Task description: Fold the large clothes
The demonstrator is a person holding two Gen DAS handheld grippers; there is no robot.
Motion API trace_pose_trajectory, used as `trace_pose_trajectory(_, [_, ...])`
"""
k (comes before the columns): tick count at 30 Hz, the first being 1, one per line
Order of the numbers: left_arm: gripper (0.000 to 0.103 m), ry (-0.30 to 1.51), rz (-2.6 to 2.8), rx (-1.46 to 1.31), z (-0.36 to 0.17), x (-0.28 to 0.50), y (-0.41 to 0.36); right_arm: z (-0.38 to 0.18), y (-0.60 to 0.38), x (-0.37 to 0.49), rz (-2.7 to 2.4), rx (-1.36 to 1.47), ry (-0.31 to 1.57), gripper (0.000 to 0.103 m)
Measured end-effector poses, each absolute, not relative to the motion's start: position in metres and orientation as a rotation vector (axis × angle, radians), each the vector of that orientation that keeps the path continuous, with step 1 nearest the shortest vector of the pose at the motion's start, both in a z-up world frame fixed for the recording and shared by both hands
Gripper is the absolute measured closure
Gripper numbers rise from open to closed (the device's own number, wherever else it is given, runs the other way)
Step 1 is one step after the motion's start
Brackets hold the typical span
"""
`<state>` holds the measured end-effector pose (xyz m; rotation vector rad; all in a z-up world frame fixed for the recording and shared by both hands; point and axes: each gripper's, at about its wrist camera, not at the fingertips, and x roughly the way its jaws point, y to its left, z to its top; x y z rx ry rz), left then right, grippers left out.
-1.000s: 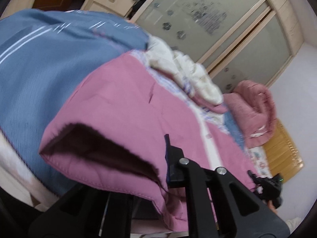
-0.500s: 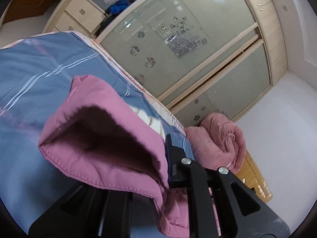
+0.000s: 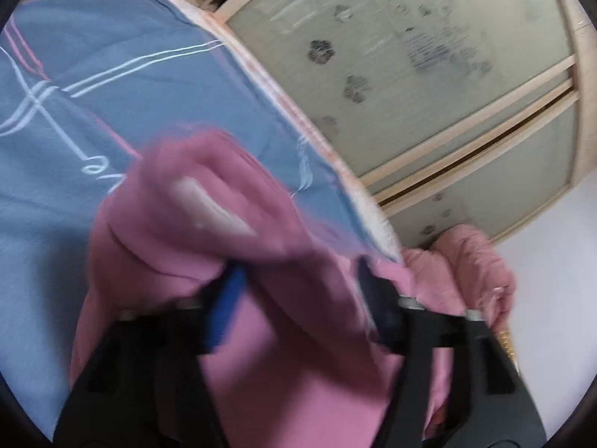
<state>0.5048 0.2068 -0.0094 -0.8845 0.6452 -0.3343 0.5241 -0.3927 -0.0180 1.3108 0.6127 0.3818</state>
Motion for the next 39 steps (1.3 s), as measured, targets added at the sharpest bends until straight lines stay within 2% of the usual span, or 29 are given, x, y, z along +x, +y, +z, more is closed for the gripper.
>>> trace_pose_trajectory(2, [0.002,0.588,-0.286,-0.866,-0.002,0.501,0.212,-0.010,-0.397,0.524,0.387,1.287,0.568,0.021])
trace_pose_trajectory(3, [0.002,0.534,-0.251,-0.863,0.008,0.499,0.220,-0.003,-0.400,0.523,0.384,1.280,0.545,0.016])
trace_pose_trajectory(8, [0.002,0.346,-0.127,-0.869,0.063,0.476,0.263,0.065,-0.407,0.498,0.428,1.172,0.340,0.011])
trace_pose_trajectory(13, [0.002,0.328,-0.043,-0.617,0.098,0.406,0.246,0.122,-0.345,0.416,0.304,0.647,0.398,0.009])
trace_pose_trajectory(15, [0.002,0.352,0.011,-0.471,0.098,0.360,0.222,0.121,-0.314,0.364,0.201,0.458,0.444,0.002])
trace_pose_trajectory(20, [0.002,0.375,0.055,-0.190,0.076,0.230,0.147,0.095,-0.270,0.238,0.076,0.219,0.414,0.001])
trace_pose_trajectory(23, [0.002,0.408,0.077,-0.146,0.058,0.177,0.124,0.080,-0.261,0.186,-0.007,0.156,0.424,0.001])
trace_pose_trajectory(28, [0.002,0.443,0.080,-0.109,0.031,0.131,0.105,0.059,-0.252,0.124,-0.076,0.073,0.377,0.001])
trace_pose_trajectory(32, [0.002,0.474,0.034,-0.116,0.031,0.126,0.096,0.056,-0.245,0.125,-0.020,0.005,0.471,0.001])
trace_pose_trajectory(39, [0.002,0.402,0.018,-0.097,0.039,0.105,0.081,0.056,-0.238,0.107,-0.024,-0.011,0.427,0.001])
